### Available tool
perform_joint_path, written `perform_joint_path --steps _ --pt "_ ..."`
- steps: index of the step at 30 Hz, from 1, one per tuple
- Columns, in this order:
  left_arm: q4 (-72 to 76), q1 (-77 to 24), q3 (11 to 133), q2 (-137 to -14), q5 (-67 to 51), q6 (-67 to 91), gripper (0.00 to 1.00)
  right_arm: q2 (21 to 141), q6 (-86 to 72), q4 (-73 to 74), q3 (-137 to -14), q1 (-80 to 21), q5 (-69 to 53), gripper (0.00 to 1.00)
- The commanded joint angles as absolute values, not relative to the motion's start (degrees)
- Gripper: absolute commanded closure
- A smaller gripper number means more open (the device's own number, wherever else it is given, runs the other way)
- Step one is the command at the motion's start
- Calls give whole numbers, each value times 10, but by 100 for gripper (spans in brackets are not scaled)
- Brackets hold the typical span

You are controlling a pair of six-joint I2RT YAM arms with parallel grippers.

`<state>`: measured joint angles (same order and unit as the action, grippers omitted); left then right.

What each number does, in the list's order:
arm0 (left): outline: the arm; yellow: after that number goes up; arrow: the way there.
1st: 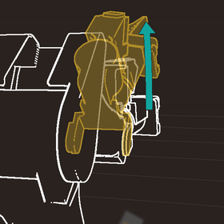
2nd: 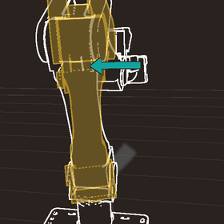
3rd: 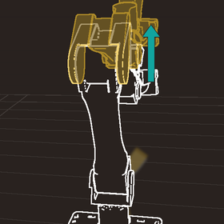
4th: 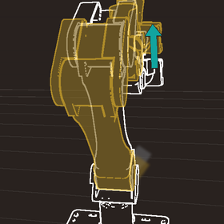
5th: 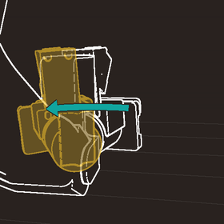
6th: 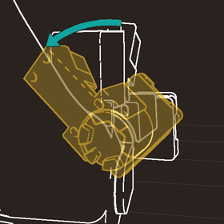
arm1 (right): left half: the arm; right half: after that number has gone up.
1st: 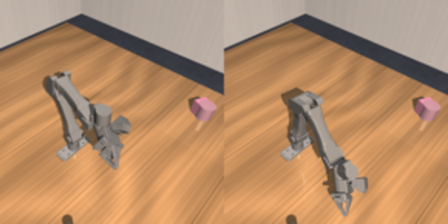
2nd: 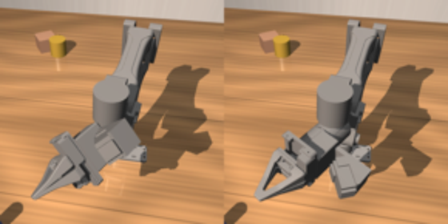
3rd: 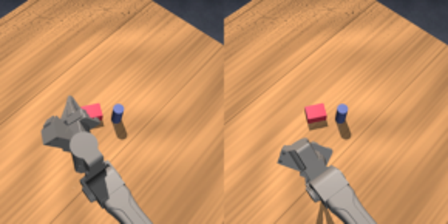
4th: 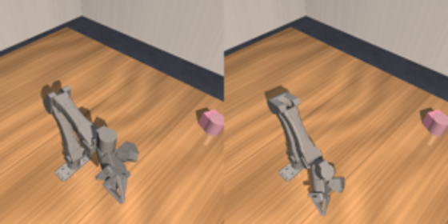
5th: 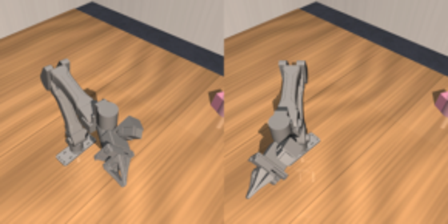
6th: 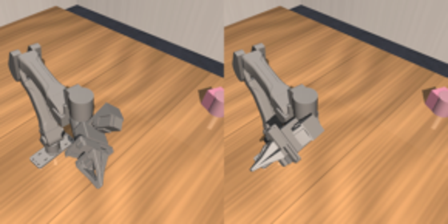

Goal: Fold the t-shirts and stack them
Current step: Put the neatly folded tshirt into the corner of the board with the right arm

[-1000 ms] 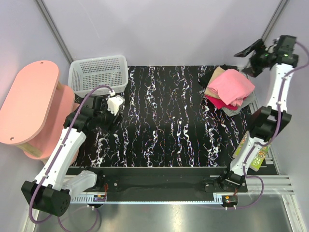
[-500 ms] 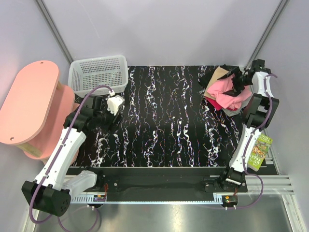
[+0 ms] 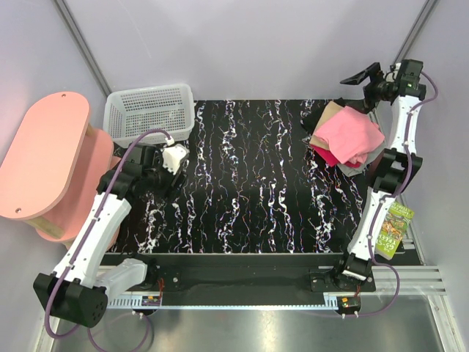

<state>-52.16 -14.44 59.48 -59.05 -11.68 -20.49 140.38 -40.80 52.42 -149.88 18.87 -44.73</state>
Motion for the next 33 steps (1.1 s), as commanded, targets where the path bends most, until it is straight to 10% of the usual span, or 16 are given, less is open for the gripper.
perform_joint_path --steps 1,14,33 --pt "-499 -140 596 -577 -111 -199 29 1463 -439 500 -1489 189 -483 0" --pt "-504 -140 594 -571 -100 -192 29 1572 -441 472 -1521 188 -511 0" --pt "-511 -141 587 -532 -102 -178 29 1297 -373 455 -1254 132 -454 0"
